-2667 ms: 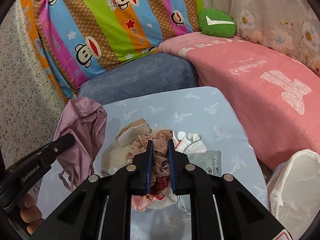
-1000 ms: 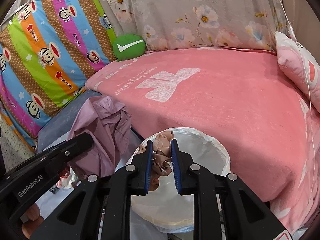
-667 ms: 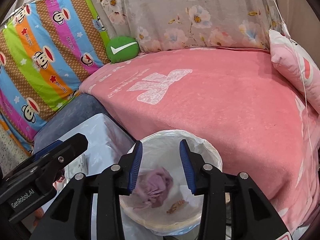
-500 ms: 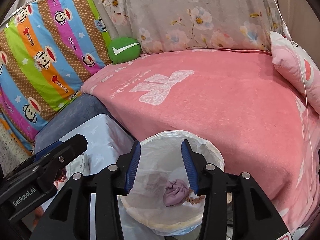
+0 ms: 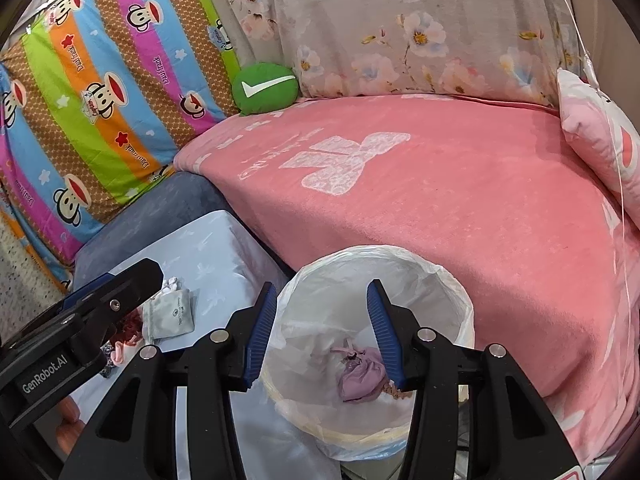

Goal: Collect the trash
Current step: 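Move both tools back over the fabric pile on the table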

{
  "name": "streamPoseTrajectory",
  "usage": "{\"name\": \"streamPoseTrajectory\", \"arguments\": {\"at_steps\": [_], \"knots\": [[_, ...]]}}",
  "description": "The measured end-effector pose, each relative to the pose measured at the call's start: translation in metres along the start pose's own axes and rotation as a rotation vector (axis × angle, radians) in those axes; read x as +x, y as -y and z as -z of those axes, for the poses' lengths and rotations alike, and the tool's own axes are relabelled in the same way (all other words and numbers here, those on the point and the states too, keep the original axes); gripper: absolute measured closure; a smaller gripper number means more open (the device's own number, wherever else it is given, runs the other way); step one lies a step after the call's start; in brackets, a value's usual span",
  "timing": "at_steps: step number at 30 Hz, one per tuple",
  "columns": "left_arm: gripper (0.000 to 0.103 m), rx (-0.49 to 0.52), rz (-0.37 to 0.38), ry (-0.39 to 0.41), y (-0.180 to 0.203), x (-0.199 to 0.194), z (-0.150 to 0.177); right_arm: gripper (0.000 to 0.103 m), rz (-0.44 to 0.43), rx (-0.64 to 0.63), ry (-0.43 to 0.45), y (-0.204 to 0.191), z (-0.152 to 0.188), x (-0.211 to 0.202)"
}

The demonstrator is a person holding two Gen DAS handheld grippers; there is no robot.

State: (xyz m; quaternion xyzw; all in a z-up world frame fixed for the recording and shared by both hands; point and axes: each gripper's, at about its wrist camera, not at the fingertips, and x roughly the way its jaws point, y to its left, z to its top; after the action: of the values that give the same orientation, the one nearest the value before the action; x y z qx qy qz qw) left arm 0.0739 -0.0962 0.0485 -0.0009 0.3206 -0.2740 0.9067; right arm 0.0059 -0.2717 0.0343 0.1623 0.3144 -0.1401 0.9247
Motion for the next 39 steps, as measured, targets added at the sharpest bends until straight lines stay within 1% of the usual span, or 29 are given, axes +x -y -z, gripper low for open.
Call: {"name": "streamPoseTrajectory", "arguments": {"at_steps": [6, 12, 14, 17, 29, 36, 39], "knots": [[0.030, -0.013, -0.031, 0.005, -0.013, -0.006, 0.005, 0.056, -0.013, -0.025, -0.013, -0.016, 0.006, 0.002], [0.030, -0.046, -0.073, -0.002, -0.036, -0.011, 0.010, 0.055, -0.030, -0.053, -0.026, -0.035, 0.011, 0.005], [0.025, -0.061, -0.091, -0.008, -0.046, -0.013, 0.012, 0.054, -0.036, -0.063, -0.030, -0.042, 0.013, 0.006], [0.023, -0.086, -0.125, -0.009, -0.062, -0.016, 0.017, 0.052, -0.045, -0.084, -0.036, -0.055, 0.017, 0.008], [0.022, -0.200, -0.247, -0.041, -0.140, -0.027, 0.040, 0.051, -0.097, -0.159, -0.085, -0.113, 0.032, 0.027], [0.022, -0.260, -0.321, -0.070, -0.189, -0.031, 0.058, 0.051, -0.131, -0.217, -0.120, -0.160, 0.045, 0.043], [0.022, -0.288, -0.341, -0.085, -0.207, -0.030, 0.065, 0.051, -0.145, -0.243, -0.135, -0.181, 0.051, 0.050]]}}
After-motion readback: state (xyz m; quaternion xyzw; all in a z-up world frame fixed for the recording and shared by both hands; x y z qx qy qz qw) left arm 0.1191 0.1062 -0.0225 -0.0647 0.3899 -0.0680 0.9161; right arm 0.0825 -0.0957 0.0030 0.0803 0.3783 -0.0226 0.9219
